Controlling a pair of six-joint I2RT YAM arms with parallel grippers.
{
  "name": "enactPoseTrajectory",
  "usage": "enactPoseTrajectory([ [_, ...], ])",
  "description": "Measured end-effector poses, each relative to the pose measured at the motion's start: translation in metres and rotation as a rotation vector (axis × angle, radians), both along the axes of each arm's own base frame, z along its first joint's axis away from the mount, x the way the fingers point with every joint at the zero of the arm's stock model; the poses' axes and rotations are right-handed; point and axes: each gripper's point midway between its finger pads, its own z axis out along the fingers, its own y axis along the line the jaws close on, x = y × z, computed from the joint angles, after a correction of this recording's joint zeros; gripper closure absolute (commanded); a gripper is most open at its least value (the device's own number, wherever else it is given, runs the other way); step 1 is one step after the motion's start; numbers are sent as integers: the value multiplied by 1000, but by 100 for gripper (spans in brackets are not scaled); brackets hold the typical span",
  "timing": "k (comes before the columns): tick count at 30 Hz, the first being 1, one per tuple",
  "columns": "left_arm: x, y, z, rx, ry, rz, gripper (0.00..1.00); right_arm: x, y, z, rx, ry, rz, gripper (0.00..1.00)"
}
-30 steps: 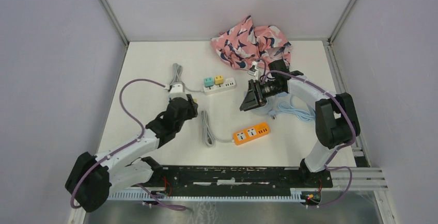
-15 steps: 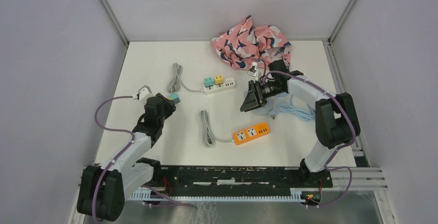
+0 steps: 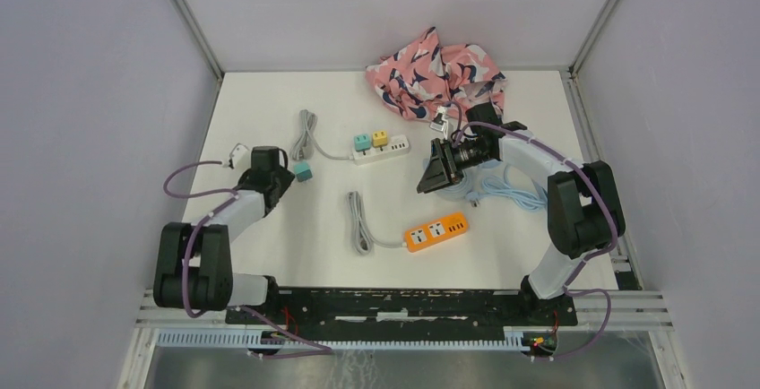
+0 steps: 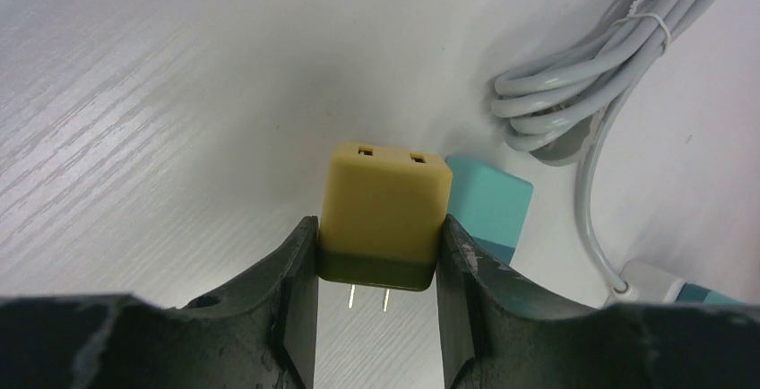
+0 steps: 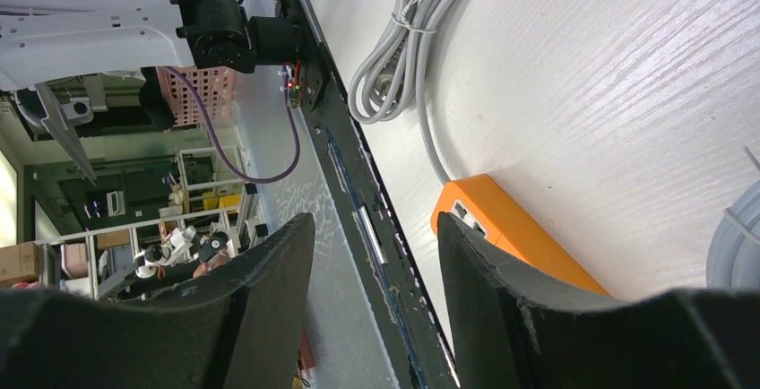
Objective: Pull the plug off the socket
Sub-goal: Place the plug at the center of the board.
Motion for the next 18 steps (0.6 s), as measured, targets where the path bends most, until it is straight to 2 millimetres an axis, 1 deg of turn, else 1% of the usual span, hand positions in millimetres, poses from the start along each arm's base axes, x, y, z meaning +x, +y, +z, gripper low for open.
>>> enactPoseTrajectory([
  [6,11,3,-13,11,110,27,69,0,0,0,0,-2,0,41],
  [8,13,4,-17,18,156,29,65,0,0,0,0,-3,1,42],
  [9,14,4,-18,21,174,30,60,0,0,0,1,-3,1,42],
  [10,15,4,-19,22,186,31,53,0,0,0,1,-4,1,41],
  [12,16,4,-20,25,211,32,35,0,0,0,0,-3,1,41],
  [14,15,5,-20,27,221,33,19,0,0,0,0,-3,2,41],
  [16,16,5,-19,29,221,35,13,0,0,0,0,-4,2,42],
  [18,17,6,-18,33,220,40,10,0,0,0,0,-4,3,42],
])
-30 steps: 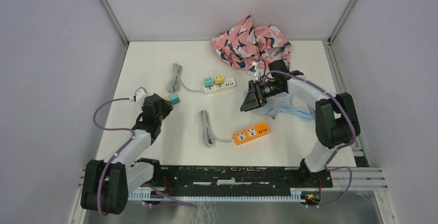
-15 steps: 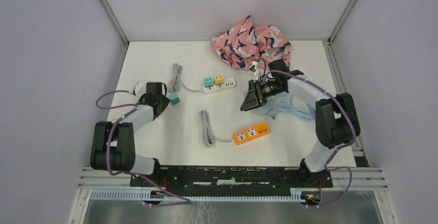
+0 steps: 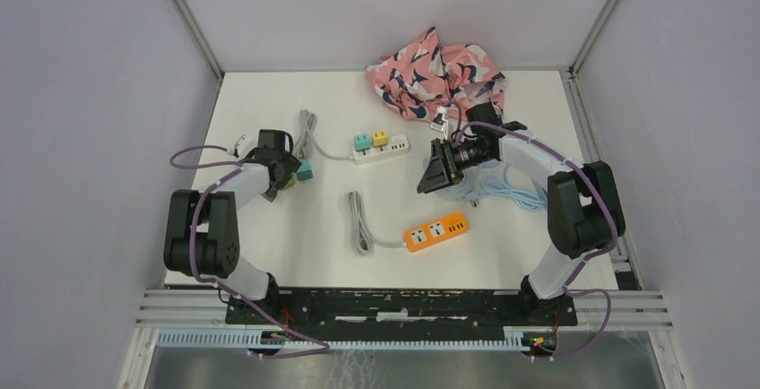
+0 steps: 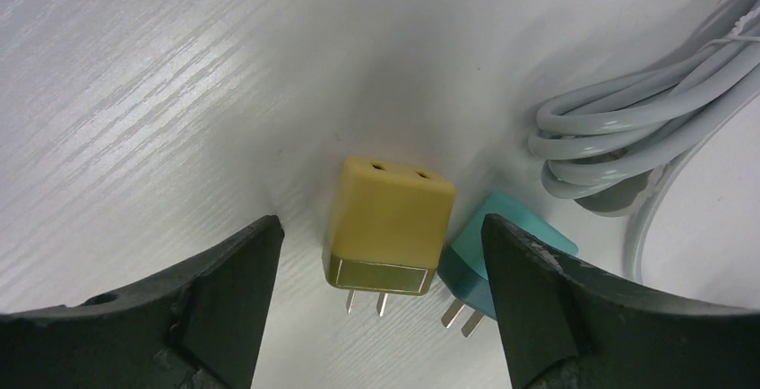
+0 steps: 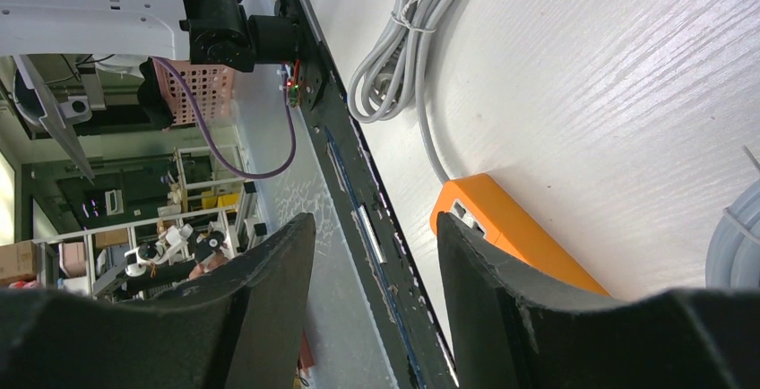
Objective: Pull the plug off the socket
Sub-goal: Place the plug at the center of the board.
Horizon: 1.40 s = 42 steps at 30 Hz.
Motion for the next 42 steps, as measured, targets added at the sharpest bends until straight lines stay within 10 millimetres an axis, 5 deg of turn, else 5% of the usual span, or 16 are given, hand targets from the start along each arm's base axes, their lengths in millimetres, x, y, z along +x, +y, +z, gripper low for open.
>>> enactPoseTrajectory([
  [6,-9,0,6,0,15,0,7,-1,0,1,-2,0,5,42],
  [16,-20,-13,62,-76,-172,-49,5,-2,-2,8,1,-29,18,42],
  [42,-35,-124,102,-516,-524,-554,4,-3,-5,13,3,-54,21,42],
])
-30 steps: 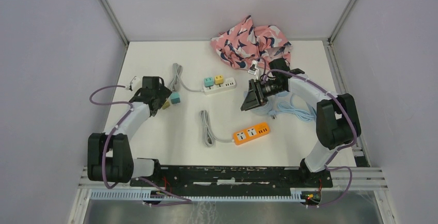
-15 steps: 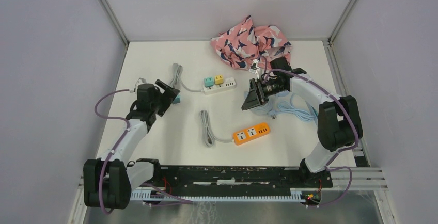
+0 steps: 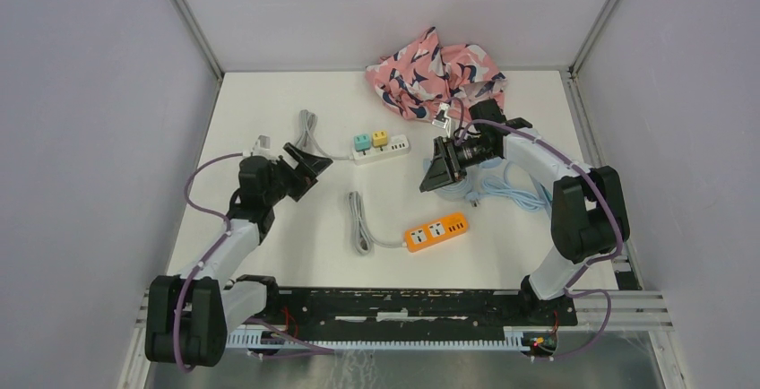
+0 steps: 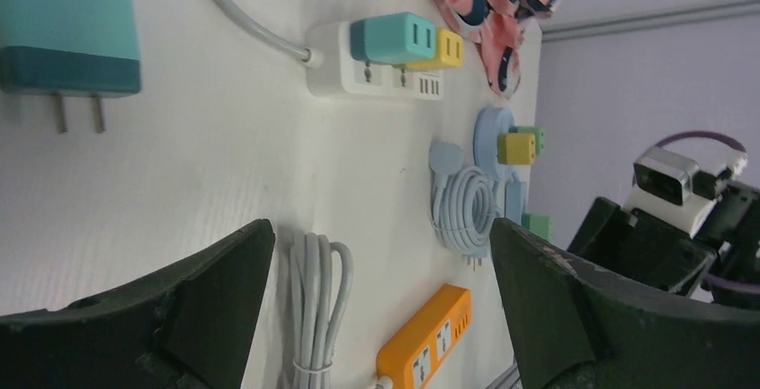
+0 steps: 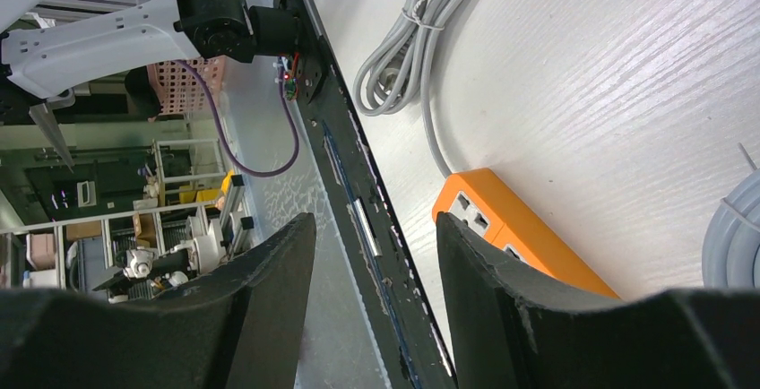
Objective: Pull the plug off the socket
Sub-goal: Place the plug at the center of the board.
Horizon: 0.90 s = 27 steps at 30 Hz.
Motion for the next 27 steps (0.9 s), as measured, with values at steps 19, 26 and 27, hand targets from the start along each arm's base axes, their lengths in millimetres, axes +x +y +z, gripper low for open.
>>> enactPoseTrajectory([
  [19,-42,-109,20,-75,-183,-404,3,4,-4,2,0,0,-15,42],
  [26,-65,-145,25,-82,-246,-557,3,5,-5,2,0,0,-21,43],
  [27,-68,-149,25,-83,-254,-574,3,5,-6,2,0,0,-22,43],
])
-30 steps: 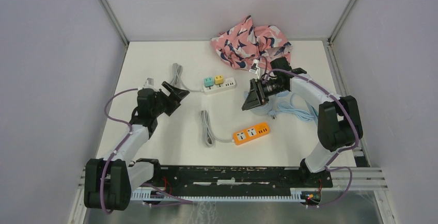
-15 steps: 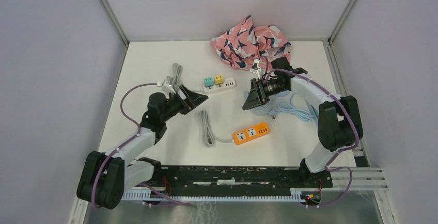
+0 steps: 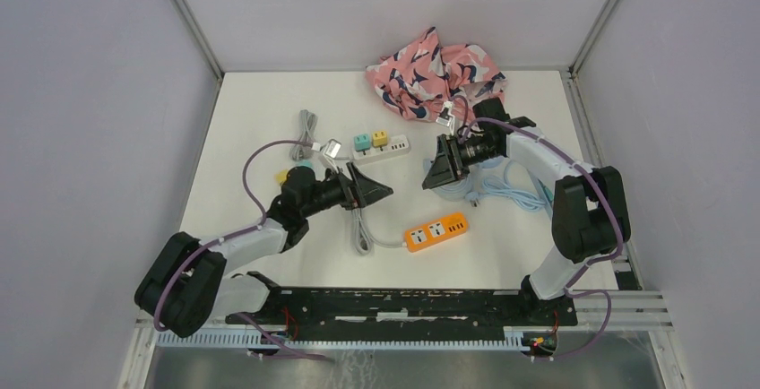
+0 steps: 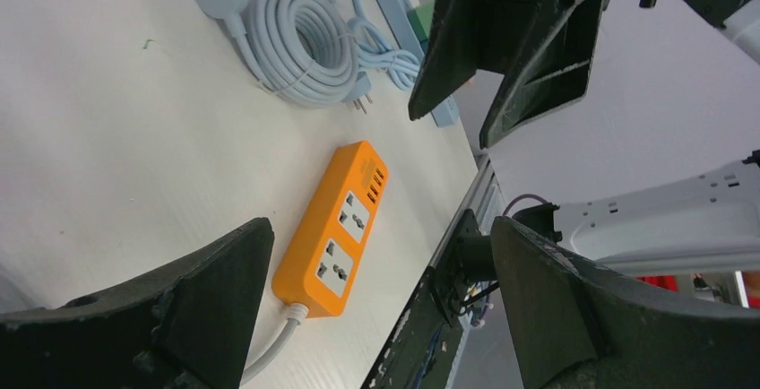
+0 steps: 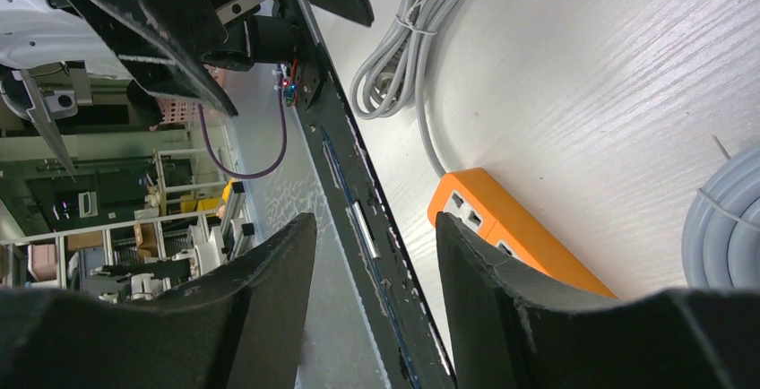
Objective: Pull the plug off the socket
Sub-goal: Place the plug at the center of the board, then pick up the socket from the center of the board.
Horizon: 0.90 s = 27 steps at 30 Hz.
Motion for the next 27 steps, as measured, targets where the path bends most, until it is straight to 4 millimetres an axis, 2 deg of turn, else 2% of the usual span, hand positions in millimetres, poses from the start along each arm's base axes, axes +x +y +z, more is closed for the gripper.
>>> enactPoseTrajectory([
  [20,-58,-56,1,6,-186,-324,2,5,-6,1,1,-4,-23,43],
  [27,-70,-75,-4,41,-230,-398,3,6,-7,2,2,-6,-25,43],
])
